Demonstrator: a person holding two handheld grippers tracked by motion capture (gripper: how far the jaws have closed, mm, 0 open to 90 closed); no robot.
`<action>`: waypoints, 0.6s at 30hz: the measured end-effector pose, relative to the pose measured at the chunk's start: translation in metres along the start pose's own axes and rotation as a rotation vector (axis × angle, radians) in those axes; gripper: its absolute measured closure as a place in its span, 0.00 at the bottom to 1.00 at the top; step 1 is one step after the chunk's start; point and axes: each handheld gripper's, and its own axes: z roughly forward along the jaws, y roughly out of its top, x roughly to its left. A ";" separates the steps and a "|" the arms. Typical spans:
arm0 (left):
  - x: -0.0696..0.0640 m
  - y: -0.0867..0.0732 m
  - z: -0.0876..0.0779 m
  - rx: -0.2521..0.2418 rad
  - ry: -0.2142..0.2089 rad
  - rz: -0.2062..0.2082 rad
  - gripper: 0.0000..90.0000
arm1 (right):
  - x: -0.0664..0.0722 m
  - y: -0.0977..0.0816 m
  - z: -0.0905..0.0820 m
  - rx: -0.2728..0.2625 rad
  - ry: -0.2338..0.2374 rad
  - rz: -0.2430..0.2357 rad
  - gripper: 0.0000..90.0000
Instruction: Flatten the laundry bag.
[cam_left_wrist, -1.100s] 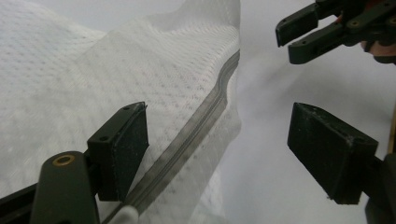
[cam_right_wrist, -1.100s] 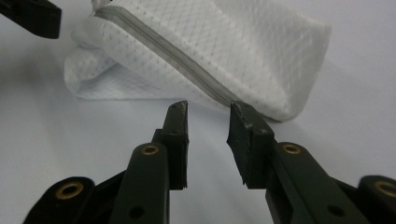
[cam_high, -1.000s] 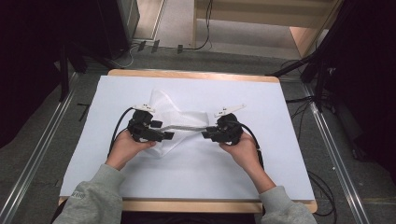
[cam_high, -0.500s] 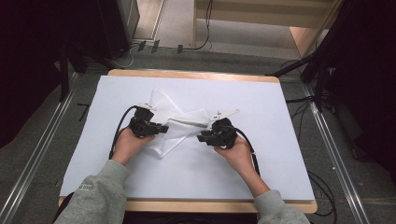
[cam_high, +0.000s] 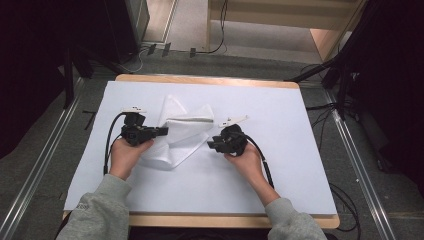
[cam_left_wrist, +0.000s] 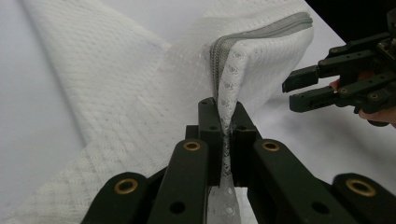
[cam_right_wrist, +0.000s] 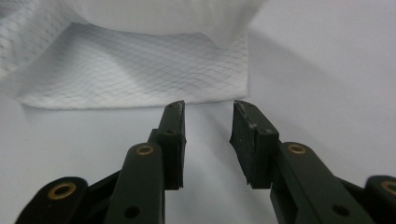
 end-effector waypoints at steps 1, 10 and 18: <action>0.001 -0.001 -0.002 -0.002 0.008 -0.007 0.98 | -0.001 0.001 0.002 0.002 -0.003 -0.001 0.73; 0.013 -0.011 -0.022 -0.035 0.062 -0.043 0.98 | -0.002 0.012 0.022 0.011 -0.024 -0.016 0.69; 0.019 -0.020 -0.035 -0.049 0.103 -0.071 0.97 | 0.004 0.019 0.041 0.026 -0.041 -0.052 0.73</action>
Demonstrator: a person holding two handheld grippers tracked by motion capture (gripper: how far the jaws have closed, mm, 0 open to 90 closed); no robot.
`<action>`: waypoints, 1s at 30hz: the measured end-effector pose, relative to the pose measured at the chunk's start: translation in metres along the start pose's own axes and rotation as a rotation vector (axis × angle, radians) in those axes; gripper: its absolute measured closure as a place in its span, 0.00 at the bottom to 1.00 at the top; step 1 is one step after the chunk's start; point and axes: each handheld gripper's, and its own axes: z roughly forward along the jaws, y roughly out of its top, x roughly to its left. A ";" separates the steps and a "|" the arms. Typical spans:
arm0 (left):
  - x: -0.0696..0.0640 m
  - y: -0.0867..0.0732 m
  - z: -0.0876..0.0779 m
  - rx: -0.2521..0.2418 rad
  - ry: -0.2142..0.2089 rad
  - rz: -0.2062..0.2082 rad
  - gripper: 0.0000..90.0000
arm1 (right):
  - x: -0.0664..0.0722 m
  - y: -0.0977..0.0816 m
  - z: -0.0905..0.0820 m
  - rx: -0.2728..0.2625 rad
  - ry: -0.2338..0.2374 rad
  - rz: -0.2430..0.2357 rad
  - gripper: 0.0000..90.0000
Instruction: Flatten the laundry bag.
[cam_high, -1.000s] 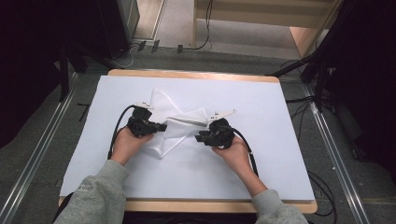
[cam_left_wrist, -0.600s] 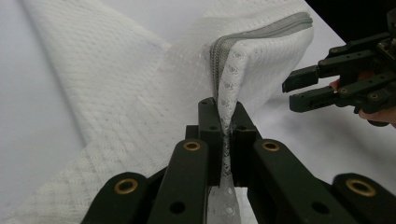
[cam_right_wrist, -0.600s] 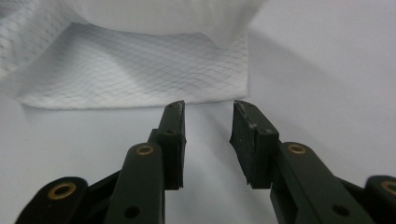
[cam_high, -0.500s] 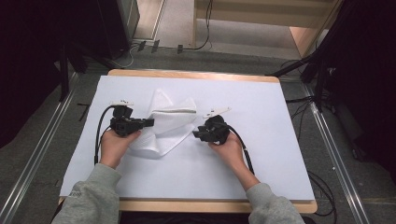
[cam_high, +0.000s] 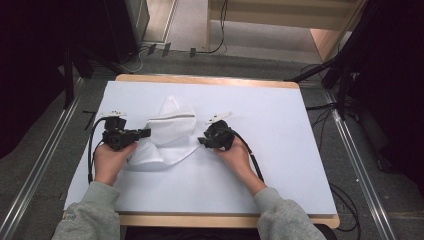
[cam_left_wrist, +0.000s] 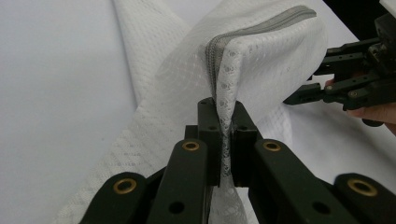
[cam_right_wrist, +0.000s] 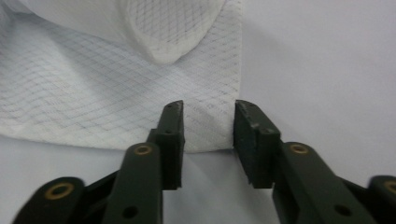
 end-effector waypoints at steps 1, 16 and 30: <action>0.001 -0.001 -0.001 -0.002 0.003 0.000 0.97 | 0.002 0.001 0.001 0.006 -0.008 -0.012 0.77; 0.024 -0.002 -0.020 -0.059 0.037 -0.085 0.97 | -0.009 0.001 -0.012 0.028 -0.002 0.018 1.00; 0.018 0.001 -0.003 0.012 0.002 -0.062 0.88 | -0.036 -0.016 -0.060 -0.005 -0.048 0.072 1.00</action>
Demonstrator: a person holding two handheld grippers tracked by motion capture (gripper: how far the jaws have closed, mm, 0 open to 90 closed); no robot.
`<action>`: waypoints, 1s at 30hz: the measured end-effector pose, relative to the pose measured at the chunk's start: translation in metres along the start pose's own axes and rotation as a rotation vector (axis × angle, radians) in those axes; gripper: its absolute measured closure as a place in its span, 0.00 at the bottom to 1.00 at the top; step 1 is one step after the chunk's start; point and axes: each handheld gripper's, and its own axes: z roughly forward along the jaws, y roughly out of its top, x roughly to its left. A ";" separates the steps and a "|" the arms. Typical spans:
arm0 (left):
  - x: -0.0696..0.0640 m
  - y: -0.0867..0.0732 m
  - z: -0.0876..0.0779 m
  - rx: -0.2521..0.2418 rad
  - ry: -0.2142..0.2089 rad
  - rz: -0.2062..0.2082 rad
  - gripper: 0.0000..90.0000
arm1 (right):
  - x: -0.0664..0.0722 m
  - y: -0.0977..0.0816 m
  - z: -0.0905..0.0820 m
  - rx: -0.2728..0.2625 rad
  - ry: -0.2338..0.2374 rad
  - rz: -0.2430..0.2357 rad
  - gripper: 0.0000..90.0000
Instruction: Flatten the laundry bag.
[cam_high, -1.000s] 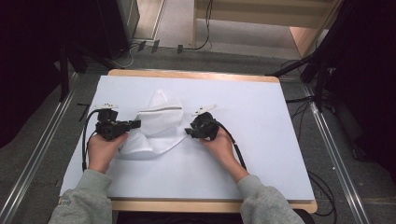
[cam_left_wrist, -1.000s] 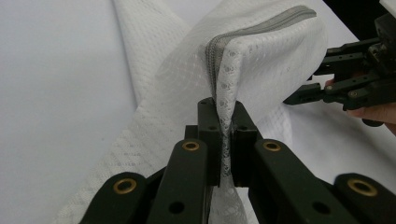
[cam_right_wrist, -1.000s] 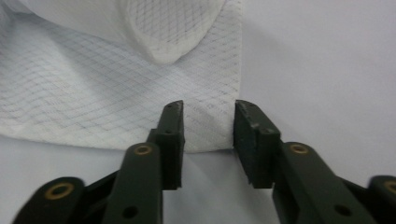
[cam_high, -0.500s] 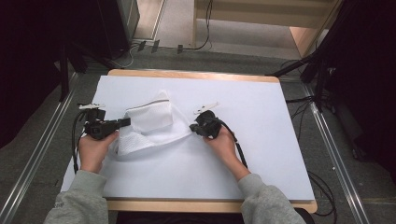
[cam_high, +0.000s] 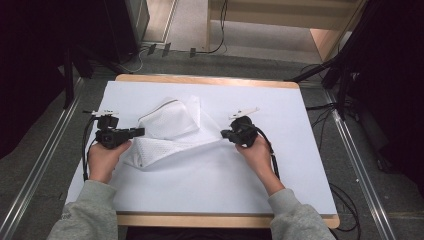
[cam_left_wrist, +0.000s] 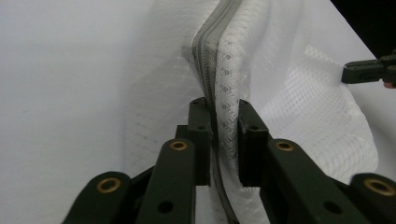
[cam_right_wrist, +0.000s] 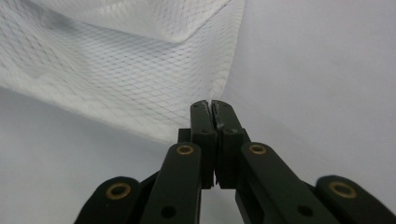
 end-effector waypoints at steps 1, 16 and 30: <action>-0.002 0.000 0.002 0.006 -0.008 0.007 0.86 | -0.001 -0.001 -0.002 0.001 -0.001 0.001 1.00; -0.003 0.004 0.007 0.042 -0.018 0.066 0.65 | -0.037 -0.030 -0.037 0.011 -0.063 0.056 0.99; -0.007 0.009 0.024 0.087 -0.001 0.104 0.62 | -0.058 -0.057 -0.058 0.008 -0.101 0.130 0.99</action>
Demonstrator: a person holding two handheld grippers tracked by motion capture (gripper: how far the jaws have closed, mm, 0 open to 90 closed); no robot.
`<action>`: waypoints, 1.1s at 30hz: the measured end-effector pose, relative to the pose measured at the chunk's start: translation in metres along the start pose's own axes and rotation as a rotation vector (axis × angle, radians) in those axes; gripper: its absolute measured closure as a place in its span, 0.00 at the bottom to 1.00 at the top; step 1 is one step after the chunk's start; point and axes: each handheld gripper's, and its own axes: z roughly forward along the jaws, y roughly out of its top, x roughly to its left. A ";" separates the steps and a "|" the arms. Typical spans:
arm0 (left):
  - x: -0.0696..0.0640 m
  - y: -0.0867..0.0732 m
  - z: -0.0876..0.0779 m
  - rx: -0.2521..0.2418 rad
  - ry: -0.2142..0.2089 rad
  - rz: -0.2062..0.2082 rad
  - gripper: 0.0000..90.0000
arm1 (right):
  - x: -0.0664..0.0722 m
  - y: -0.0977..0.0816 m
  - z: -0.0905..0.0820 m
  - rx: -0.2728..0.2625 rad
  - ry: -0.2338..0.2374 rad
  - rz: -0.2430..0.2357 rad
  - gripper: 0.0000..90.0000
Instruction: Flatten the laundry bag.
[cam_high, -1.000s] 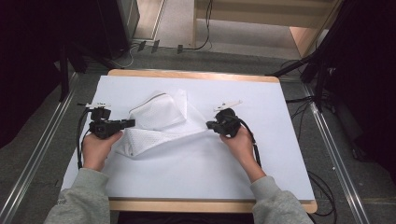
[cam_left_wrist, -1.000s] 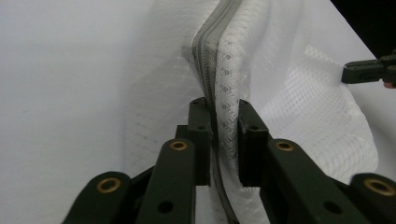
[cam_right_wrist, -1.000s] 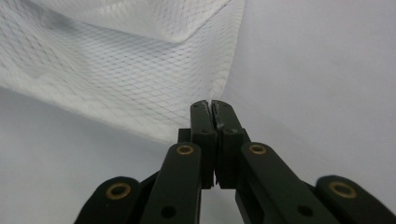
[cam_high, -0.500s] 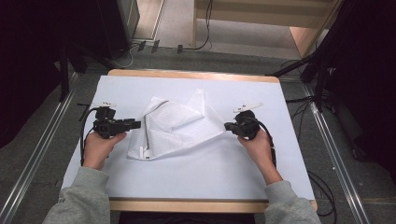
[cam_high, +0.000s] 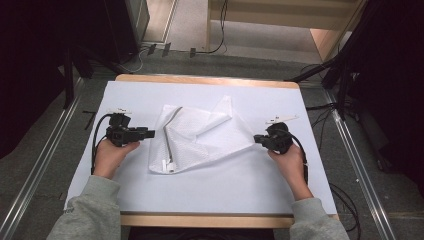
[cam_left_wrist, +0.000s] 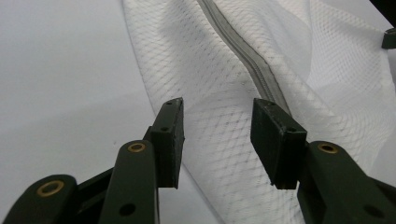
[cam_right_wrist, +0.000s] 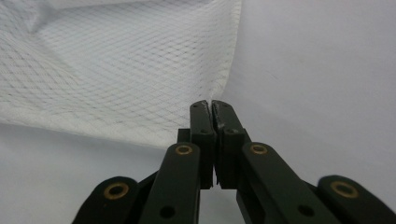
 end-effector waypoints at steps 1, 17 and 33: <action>0.000 0.001 0.002 0.005 0.002 0.007 0.62 | -0.002 -0.002 -0.001 0.000 -0.010 0.001 0.99; -0.032 0.026 0.021 0.024 -0.061 0.111 0.63 | -0.016 -0.022 -0.030 -0.093 -0.060 0.087 0.89; -0.038 0.054 0.080 0.076 -0.084 0.151 0.58 | -0.004 -0.023 -0.016 -0.073 -0.043 0.066 0.86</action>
